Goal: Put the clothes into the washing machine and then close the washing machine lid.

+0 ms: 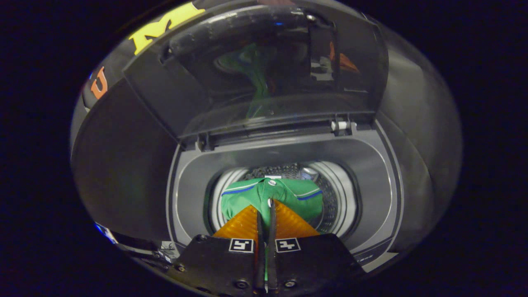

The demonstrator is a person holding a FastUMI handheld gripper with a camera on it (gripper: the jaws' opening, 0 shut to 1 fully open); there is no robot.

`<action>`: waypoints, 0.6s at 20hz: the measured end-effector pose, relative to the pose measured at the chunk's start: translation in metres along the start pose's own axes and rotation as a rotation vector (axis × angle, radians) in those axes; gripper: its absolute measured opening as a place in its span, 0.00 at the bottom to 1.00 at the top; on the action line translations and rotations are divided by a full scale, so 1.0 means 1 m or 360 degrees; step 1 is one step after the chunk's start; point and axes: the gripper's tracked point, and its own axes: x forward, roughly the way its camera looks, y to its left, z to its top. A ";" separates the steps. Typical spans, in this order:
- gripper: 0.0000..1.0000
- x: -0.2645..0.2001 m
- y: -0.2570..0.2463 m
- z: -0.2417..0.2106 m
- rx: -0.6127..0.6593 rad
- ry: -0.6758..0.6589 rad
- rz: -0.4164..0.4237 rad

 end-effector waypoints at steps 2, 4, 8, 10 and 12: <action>0.06 0.009 -0.003 -0.010 0.0036 0.0059 -0.0031; 0.06 0.014 -0.006 -0.016 0.0048 0.0108 -0.0046; 0.06 0.016 -0.011 -0.020 0.0041 0.0193 -0.0091; 0.07 0.016 -0.008 -0.024 0.0032 0.0229 -0.0083; 0.07 0.016 -0.006 -0.032 0.0035 0.0280 -0.0059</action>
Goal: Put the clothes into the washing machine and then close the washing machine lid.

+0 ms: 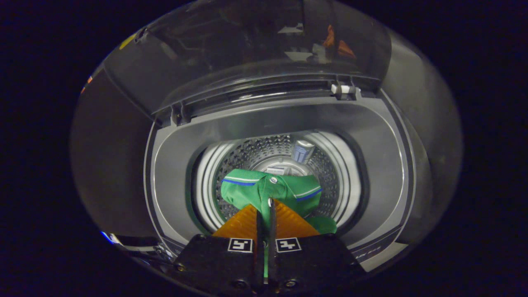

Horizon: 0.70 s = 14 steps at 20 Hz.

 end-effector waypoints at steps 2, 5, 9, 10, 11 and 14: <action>0.09 -0.001 0.000 -0.003 0.0021 0.0004 0.0012; 0.22 -0.001 -0.001 -0.008 0.0020 0.0001 0.0018; 0.70 0.004 -0.006 -0.030 0.0019 0.0014 -0.0027; 0.70 0.003 -0.006 -0.032 0.0017 -0.0011 -0.0030; 0.70 0.003 -0.006 -0.033 0.0006 -0.0035 -0.0037; 0.70 -0.001 -0.007 -0.031 -0.0010 -0.0102 -0.0059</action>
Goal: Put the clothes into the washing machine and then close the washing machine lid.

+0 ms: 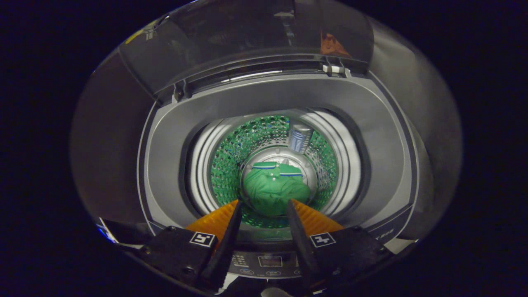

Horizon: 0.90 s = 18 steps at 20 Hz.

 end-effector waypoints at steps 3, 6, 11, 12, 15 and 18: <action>0.70 -0.011 -0.004 0.010 -0.0083 -0.0119 -0.0045; 0.70 -0.028 0.000 0.023 -0.0165 -0.0252 -0.0057; 0.70 -0.065 0.008 0.054 -0.0305 -0.0469 -0.0067; 0.70 -0.072 0.010 0.061 -0.0316 -0.0507 -0.0065; 0.70 -0.094 0.015 0.082 -0.0326 -0.0613 -0.0055; 0.70 -0.114 0.021 0.106 -0.0314 -0.0704 -0.0042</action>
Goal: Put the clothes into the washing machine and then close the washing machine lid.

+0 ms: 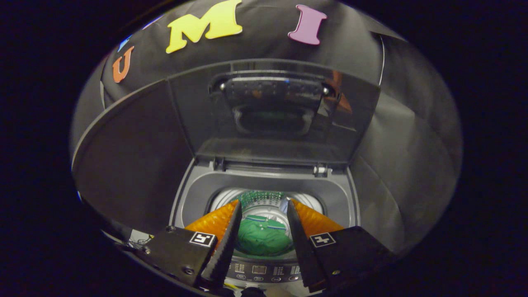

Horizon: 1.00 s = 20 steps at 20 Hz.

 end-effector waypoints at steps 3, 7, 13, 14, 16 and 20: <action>0.70 -0.006 0.000 0.030 0.0042 -0.0059 0.0008; 0.70 -0.011 -0.001 0.067 0.0101 -0.0137 0.0022; 0.70 -0.025 -0.003 0.120 0.0164 -0.0243 0.0039; 0.70 -0.026 -0.002 0.130 0.0158 -0.0274 0.0034; 0.70 -0.030 0.000 0.150 0.0151 -0.0312 0.0034; 0.70 -0.030 0.002 0.190 0.0160 -0.0401 0.0031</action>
